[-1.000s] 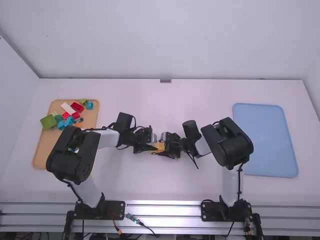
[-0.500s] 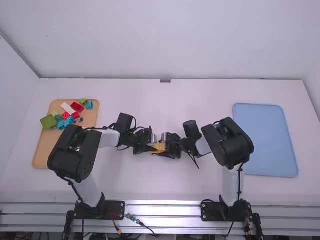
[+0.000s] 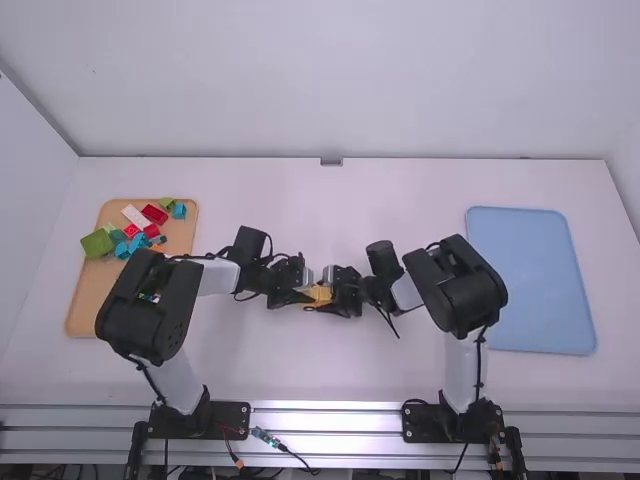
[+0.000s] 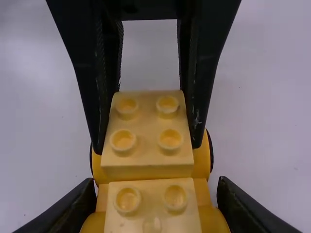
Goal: Assemble lego blocks to make yellow taxi
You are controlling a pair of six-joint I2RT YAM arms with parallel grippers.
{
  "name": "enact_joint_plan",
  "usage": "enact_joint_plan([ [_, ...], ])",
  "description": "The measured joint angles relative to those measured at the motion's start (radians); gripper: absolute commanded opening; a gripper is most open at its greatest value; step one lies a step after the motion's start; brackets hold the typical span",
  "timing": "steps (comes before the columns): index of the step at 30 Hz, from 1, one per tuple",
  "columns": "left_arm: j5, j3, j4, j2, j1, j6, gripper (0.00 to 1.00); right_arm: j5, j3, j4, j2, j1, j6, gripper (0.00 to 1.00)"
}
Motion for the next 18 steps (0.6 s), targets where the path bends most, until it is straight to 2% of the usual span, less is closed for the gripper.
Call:
enact_joint_plan([
  [5, -0.001, 0.000, 0.000, 0.000, 0.000, -0.016, 0.03, 0.001, 0.000, 0.000, 0.000, 0.002, 0.001, 0.30],
  [9, -0.004, 0.000, 0.000, 0.000, 0.000, -0.018, 0.12, 0.012, 0.000, 0.001, 0.000, 0.002, 0.008, 0.31],
  [13, -0.011, 0.000, 0.000, 0.000, 0.000, -0.018, 0.30, 0.026, 0.000, 0.002, 0.000, 0.009, 0.019, 0.30],
  [14, -0.011, 0.000, 0.001, 0.000, 0.000, -0.014, 0.42, 0.027, 0.000, 0.003, 0.000, 0.009, 0.023, 0.31],
  [15, -0.010, 0.000, -0.001, 0.000, 0.000, -0.024, 0.45, 0.030, 0.000, 0.005, 0.000, 0.009, 0.023, 0.31],
  [17, -0.003, 0.000, -0.002, 0.000, -0.001, -0.018, 0.64, 0.035, 0.000, 0.010, 0.000, 0.009, 0.026, 0.31],
  [18, -0.001, 0.000, -0.003, 0.000, -0.001, -0.026, 0.67, 0.035, 0.000, 0.010, 0.000, 0.009, 0.027, 0.30],
])
